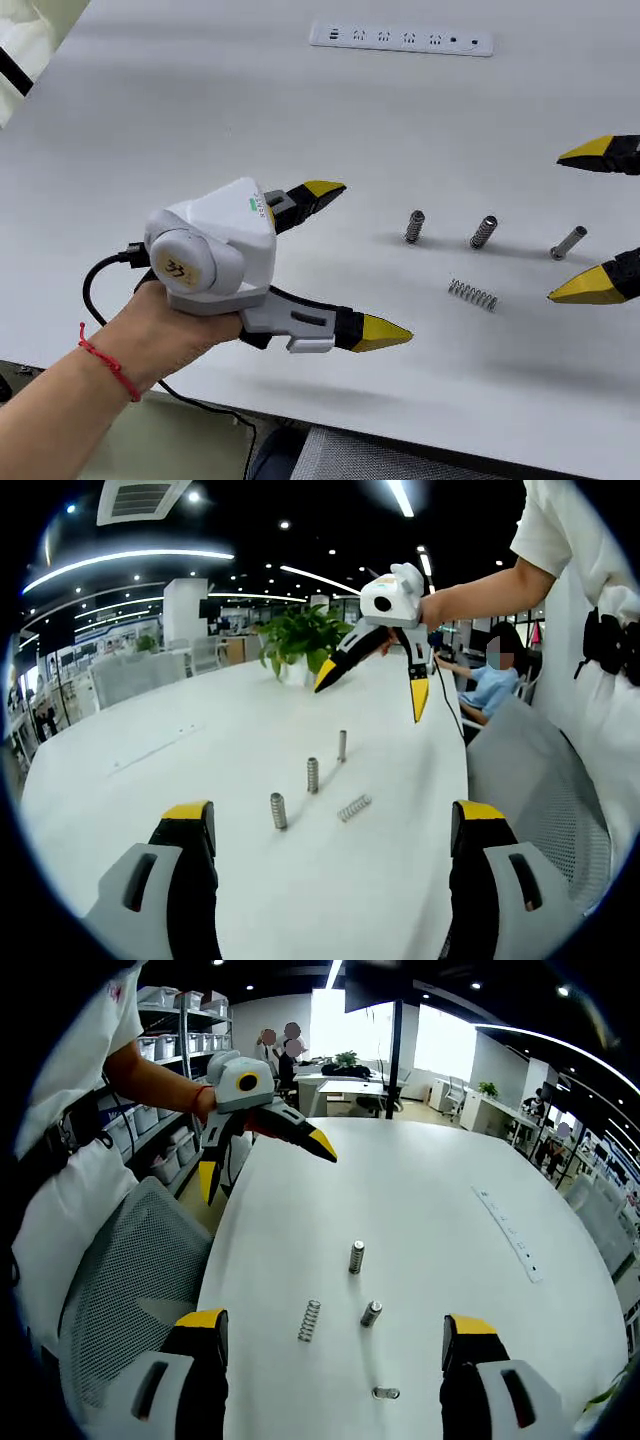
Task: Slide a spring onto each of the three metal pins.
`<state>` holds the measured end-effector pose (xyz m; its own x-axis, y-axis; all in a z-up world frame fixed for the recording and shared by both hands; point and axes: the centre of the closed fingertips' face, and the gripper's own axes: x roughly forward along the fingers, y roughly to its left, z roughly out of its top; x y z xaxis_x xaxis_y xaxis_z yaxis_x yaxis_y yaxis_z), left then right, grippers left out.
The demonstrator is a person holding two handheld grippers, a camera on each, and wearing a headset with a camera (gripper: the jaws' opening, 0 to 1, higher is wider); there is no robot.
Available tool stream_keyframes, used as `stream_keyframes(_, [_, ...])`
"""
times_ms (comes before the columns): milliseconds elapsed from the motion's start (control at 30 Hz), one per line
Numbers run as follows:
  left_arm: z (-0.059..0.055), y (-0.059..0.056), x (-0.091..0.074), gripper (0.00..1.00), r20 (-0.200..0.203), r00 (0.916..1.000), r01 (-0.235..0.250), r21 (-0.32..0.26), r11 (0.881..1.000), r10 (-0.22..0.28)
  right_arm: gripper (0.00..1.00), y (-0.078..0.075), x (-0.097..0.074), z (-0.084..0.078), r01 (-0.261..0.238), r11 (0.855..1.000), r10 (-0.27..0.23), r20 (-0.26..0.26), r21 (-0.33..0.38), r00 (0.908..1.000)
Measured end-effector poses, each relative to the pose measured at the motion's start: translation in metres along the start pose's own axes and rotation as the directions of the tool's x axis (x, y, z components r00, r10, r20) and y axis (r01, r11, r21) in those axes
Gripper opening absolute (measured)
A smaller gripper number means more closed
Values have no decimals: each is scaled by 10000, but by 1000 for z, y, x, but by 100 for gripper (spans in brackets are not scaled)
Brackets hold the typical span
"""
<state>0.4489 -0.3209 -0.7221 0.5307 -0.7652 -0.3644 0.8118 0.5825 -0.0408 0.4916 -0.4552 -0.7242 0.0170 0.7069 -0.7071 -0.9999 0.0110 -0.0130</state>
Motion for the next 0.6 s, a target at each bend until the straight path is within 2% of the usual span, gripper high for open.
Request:
stream_keyframes(67, [1, -2, 0, 97, -41, 10000, 31, 61, 10000, -31, 91, -7, -7, -9, 27, 9999, -28, 94, 112, 10000])
stream_keyframes(267, [5, -7, 3, 94, -282, 9995, 122, 352, 9993, -112, 95, 0, -21, -16, 227, 9989, -259, 778, 417, 9966])
stream_keyframes(400, [5, -10, 4, 92, -480, 9987, 181, 565, 9982, -154, 97, 5, -27, -24, 326, 9975, -390, 1042, 621, 9938])
stream_keyframes(600, [7, -13, 9, 90, -788, 9965, 339, 830, 9960, -274, 99, 11, -37, -37, 482, 9943, -629, 1580, 951, 9854])
